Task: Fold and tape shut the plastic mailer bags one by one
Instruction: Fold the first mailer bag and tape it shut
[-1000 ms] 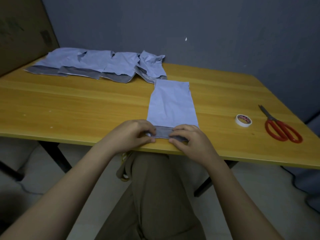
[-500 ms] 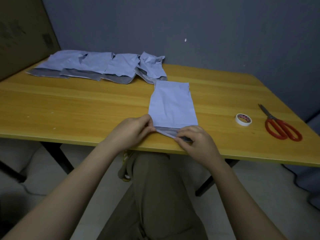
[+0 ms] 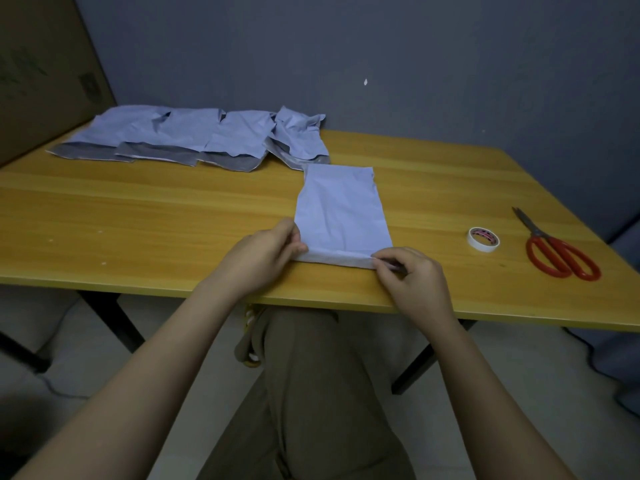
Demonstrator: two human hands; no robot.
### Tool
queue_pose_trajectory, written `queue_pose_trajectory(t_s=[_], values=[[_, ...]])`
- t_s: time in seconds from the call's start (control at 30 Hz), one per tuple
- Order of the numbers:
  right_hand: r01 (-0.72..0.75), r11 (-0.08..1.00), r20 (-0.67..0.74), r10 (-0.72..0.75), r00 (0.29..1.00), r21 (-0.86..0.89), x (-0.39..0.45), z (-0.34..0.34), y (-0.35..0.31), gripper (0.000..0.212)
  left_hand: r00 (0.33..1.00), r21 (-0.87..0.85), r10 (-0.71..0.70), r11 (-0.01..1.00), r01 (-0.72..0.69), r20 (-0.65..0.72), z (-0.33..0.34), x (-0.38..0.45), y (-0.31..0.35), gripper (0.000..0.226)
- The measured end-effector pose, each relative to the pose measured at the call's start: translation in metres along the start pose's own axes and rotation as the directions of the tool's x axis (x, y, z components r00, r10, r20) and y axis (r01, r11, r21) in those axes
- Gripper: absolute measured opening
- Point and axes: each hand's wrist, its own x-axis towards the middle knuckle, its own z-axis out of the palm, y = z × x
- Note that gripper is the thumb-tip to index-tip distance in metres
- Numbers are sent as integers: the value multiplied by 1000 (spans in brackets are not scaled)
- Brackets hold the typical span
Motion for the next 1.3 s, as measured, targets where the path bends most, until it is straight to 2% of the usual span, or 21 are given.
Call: queue_pose_trajectory(t_s=[0.13, 0.27, 0.37, 0.5, 0.57, 0.63, 0.83, 1.0, 1.13, 1.3], values=[[-69, 997, 28, 68, 997, 46, 8, -2, -3, 10, 998, -58, -1, 998, 5, 59, -6, 1, -3, 16], [-83, 996, 47, 82, 996, 20, 15, -2, -3, 15, 994, -55, 0, 998, 6, 109, -10, 3, -3, 15], [-68, 995, 78, 74, 994, -68, 20, -3, 1, 19, 994, -50, 18, 999, -12, 105, -11, 3, -5, 10], [-91, 992, 54, 96, 994, -91, 25, -8, 4, 11, 996, -54, 9, 999, -4, 88, -14, 4, -7, 7], [-97, 991, 35, 101, 994, -96, 27, -10, 4, 17, 996, -40, 0, 999, 4, 90, -15, 4, -8, 3], [-103, 991, 20, 105, 994, -84, 29, -12, 3, 21, 996, -37, -22, 999, 26, 85, -16, 4, -9, 9], [-215, 961, 52, 209, 977, 175, 33, -14, 3, 12, 995, -143, -71, 986, 80, 64, -18, 3, -9, 10], [-241, 943, 141, 213, 967, 228, 35, -15, 5, 8, 995, -113, -94, 989, 92, -16, -17, 4, -9, 6], [-282, 906, 117, 257, 959, 316, 38, -15, 5, 16, 988, -158, -119, 982, 103, -101, -14, 9, -9, 8], [-384, 817, 105, 378, 920, 429, 42, -14, 6, 4, 979, -186, -114, 979, 82, -167, -9, 16, -13, 16]])
